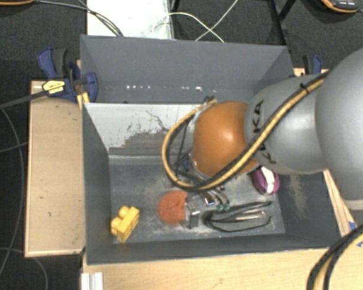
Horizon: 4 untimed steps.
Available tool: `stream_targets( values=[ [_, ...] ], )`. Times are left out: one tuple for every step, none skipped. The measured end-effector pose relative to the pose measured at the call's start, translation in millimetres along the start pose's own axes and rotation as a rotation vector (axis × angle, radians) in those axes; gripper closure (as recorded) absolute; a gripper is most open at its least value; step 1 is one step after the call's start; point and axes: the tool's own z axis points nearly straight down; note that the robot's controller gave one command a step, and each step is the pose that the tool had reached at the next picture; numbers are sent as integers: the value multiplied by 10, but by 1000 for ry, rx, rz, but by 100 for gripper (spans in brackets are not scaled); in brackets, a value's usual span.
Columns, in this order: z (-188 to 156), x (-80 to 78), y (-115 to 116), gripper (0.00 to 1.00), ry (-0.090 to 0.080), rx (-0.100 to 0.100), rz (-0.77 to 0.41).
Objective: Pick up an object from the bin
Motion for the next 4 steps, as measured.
stream_targets(
  values=[
    [-600, 154, 70, 0, -6, 1, 0],
    [-36, 146, 68, 0, -1, -1, 95],
    [263, -16, 75, 0, -6, 0, -62],
    [264, 264, 93, 100, -1, -2, 139]
  ],
)
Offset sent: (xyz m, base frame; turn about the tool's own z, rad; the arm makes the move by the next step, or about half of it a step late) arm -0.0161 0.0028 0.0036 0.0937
